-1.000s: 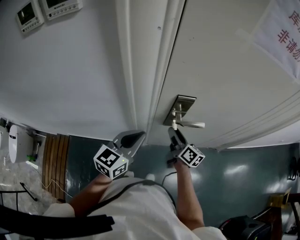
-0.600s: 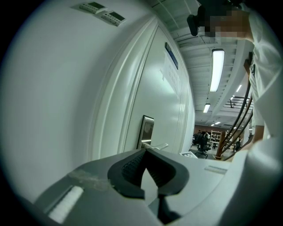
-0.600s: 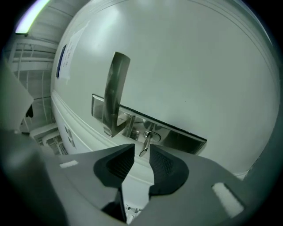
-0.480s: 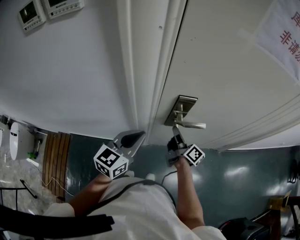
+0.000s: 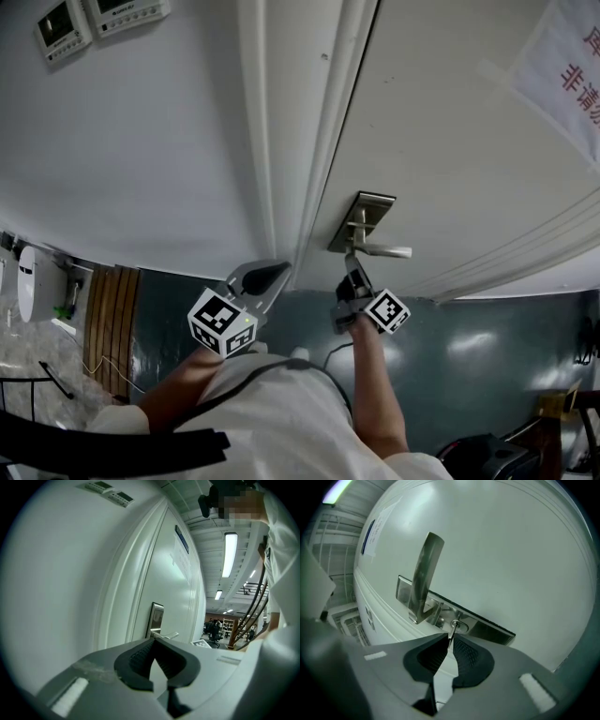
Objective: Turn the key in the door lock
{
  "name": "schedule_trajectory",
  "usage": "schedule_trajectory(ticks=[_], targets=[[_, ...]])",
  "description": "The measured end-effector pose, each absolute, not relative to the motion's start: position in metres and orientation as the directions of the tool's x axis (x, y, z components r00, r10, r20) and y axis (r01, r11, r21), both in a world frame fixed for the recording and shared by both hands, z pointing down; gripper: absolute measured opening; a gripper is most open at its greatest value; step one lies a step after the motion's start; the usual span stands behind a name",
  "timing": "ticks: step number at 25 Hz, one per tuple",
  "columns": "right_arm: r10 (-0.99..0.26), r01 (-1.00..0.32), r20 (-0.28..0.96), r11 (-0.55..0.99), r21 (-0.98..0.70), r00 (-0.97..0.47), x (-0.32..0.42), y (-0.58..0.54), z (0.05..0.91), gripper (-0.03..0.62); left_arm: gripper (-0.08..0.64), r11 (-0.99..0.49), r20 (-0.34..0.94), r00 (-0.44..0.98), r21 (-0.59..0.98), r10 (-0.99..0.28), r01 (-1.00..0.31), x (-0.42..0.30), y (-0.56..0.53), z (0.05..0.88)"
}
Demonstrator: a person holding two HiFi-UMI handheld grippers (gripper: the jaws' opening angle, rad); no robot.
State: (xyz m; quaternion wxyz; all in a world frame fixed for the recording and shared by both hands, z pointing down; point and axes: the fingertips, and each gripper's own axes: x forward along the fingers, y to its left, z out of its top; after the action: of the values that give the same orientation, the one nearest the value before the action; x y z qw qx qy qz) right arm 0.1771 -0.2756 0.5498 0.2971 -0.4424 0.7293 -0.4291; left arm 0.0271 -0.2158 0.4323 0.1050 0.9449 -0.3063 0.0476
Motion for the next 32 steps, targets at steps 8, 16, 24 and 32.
schedule_trajectory(ticks=[8,16,24,32], targets=[[-0.919,-0.628,0.087,0.191,-0.754,-0.384,0.174,-0.275,0.549,0.038,0.006,-0.807,0.15,0.824,0.171,-0.546,-0.566,0.027,-0.218,0.433],[-0.928,-0.794,0.182,0.165,-0.585,-0.326,0.174,-0.274,0.552,0.037,0.006,-0.828,0.15,0.843,0.164,-0.517,-0.537,0.023,-0.22,0.433],[-0.937,-0.908,0.244,0.136,-0.397,-0.248,0.172,-0.274,0.552,0.038,0.006,-0.843,0.146,0.858,0.166,-0.493,-0.512,0.018,-0.224,0.433],[-0.944,-0.956,0.274,0.106,-0.272,-0.182,0.172,-0.274,0.552,0.038,0.006,-0.855,0.143,0.869,0.163,-0.474,-0.493,0.008,-0.226,0.432]])
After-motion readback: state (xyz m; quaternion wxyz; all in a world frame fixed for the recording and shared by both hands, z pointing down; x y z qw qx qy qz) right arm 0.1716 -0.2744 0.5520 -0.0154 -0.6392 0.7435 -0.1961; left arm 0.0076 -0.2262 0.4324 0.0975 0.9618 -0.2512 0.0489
